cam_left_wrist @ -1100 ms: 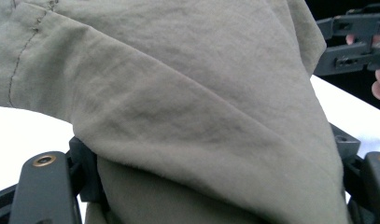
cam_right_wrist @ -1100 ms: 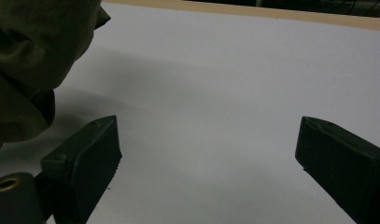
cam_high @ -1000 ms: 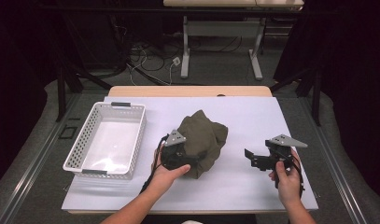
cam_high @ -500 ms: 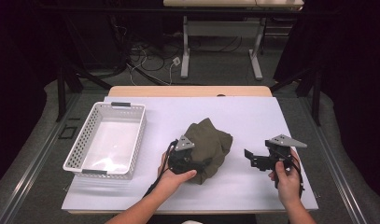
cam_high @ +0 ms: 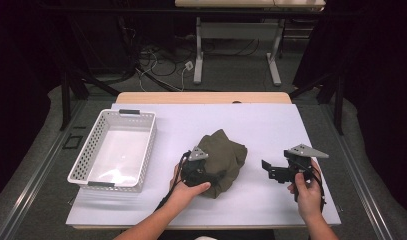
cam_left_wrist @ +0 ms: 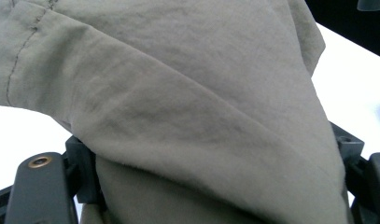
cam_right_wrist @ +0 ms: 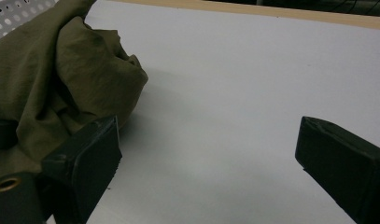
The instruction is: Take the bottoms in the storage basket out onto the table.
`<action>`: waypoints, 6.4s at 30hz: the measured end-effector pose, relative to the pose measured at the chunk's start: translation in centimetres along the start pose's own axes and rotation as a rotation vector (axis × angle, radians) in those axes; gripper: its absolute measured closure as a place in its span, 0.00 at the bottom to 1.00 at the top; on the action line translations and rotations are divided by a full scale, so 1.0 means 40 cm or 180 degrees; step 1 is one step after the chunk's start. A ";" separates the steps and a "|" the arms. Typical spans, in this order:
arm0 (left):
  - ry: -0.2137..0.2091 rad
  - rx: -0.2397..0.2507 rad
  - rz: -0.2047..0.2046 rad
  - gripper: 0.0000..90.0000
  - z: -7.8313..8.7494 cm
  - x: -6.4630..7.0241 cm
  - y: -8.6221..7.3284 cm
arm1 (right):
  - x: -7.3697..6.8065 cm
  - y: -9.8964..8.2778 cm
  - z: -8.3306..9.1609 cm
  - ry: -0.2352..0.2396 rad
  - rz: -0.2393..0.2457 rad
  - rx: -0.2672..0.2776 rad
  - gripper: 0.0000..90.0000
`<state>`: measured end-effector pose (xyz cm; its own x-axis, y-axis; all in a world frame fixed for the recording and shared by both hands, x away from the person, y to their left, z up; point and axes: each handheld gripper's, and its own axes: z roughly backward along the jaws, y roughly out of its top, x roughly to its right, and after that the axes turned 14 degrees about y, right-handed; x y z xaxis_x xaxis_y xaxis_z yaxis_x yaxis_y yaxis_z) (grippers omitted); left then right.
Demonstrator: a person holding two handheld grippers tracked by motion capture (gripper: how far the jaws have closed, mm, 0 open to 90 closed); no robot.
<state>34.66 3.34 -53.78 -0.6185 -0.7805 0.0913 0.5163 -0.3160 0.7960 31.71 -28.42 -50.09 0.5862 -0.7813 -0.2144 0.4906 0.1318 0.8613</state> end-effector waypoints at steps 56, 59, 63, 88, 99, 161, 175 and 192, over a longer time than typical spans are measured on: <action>-0.0132 -0.0118 0.0419 0.01 -0.009 -0.034 0.016 | 0.002 -0.003 0.005 0.0013 -0.0020 -0.0005 0.07; -0.0137 -0.0091 0.0427 0.01 0.001 -0.038 0.021 | 0.000 -0.004 0.004 0.0022 -0.0029 -0.0011 0.07; -0.0123 -0.0010 0.0435 0.01 0.014 -0.045 0.029 | -0.003 -0.003 0.004 0.0039 -0.0018 0.0009 0.07; -0.0166 0.0315 0.0310 0.01 0.116 -0.077 0.095 | -0.033 0.009 0.010 0.0151 0.0180 0.0065 0.06; -0.0197 0.0486 0.0302 0.02 0.193 -0.093 0.157 | -0.049 0.029 0.030 0.0194 0.0155 0.0127 0.06; 0.0908 0.1067 0.0964 0.07 0.467 -0.416 -0.069 | -0.014 0.016 0.047 0.0049 0.0063 0.0298 0.07; 0.1078 0.1015 0.1087 0.07 0.464 -0.450 -0.091 | -0.002 0.003 0.033 0.0049 0.0037 0.0198 0.07; 0.1125 0.0965 0.1140 0.07 0.459 -0.456 -0.095 | -0.002 -0.005 0.021 0.0067 0.0023 0.0126 0.07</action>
